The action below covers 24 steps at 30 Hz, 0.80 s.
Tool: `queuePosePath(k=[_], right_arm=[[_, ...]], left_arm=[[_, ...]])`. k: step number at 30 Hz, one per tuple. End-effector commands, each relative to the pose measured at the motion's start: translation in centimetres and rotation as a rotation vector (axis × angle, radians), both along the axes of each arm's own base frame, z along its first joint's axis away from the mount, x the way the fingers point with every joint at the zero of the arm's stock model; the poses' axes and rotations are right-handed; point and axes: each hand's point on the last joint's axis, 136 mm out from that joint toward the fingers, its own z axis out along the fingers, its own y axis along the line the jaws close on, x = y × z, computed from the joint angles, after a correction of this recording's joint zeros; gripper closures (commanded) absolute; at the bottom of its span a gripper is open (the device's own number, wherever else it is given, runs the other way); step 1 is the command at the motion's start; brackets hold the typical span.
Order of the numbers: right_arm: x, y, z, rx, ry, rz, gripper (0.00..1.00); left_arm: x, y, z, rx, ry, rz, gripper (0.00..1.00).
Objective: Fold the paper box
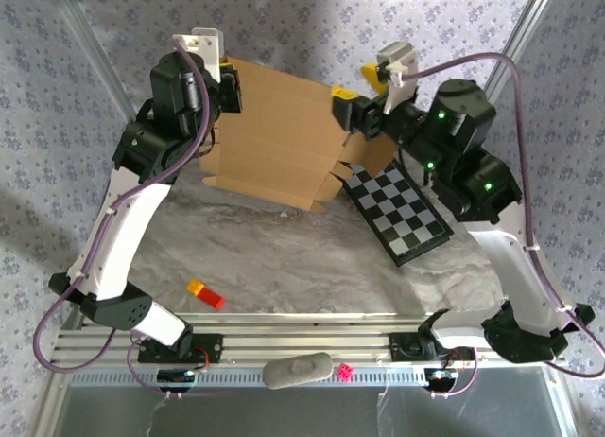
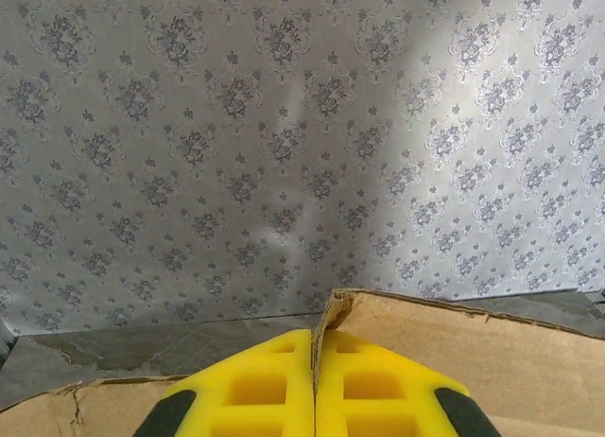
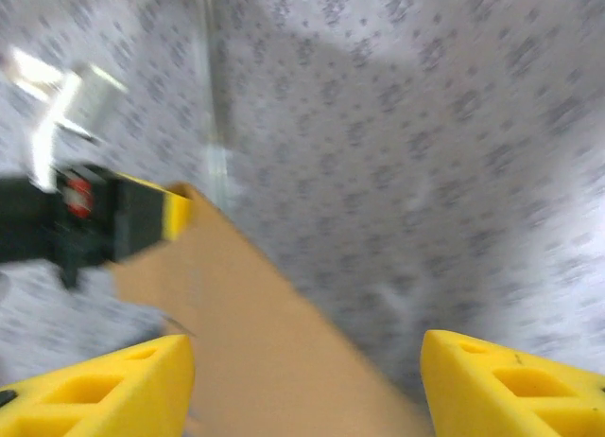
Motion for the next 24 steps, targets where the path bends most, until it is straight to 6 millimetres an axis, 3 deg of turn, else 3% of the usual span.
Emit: queuePosePath(k=[1,4,6,10,12,14,15,18,20,24], right_arm=[[2.8,0.0,-0.2,-0.172,-0.109,-0.008,0.34],[2.3,-0.2,2.6,0.036,0.005,0.022,0.42],[2.6,-1.5,3.8,0.285,0.148,-0.081,0.44],[1.1,-3.0,0.5,0.814,0.600,-0.240,0.55],[-0.8,-2.3,-0.1,0.994,0.683,-0.281,0.56],[-1.5,-1.2,0.0,1.171,0.729,-0.256,0.46],[-1.3,-0.8,-0.4,1.270,0.777,-0.263,0.42],[0.4,0.0,-2.0,1.445,0.958,-0.320,0.42],[1.6,0.8,-2.5,1.471,1.061,-0.340,0.48],[3.6,3.2,-4.1,1.558,1.243,-0.349,0.49]], left_arm=[[-1.3,0.4,2.4,-0.043,-0.062,-0.009,1.00],[-1.2,0.5,2.3,-0.051,-0.058,0.000,1.00],[-1.1,0.6,2.2,-0.054,-0.055,0.012,1.00],[-0.9,1.0,2.0,-0.066,-0.052,0.040,1.00],[-0.7,1.0,2.0,-0.069,-0.052,0.050,1.00],[-0.5,1.0,1.8,-0.077,-0.051,0.059,1.00],[-0.3,1.1,1.6,-0.082,-0.052,0.065,1.00],[-0.2,1.1,1.3,-0.103,-0.057,0.076,1.00],[-0.2,1.2,1.2,-0.118,-0.064,0.084,1.00],[-0.5,1.5,0.6,-0.144,-0.083,0.089,1.00]])
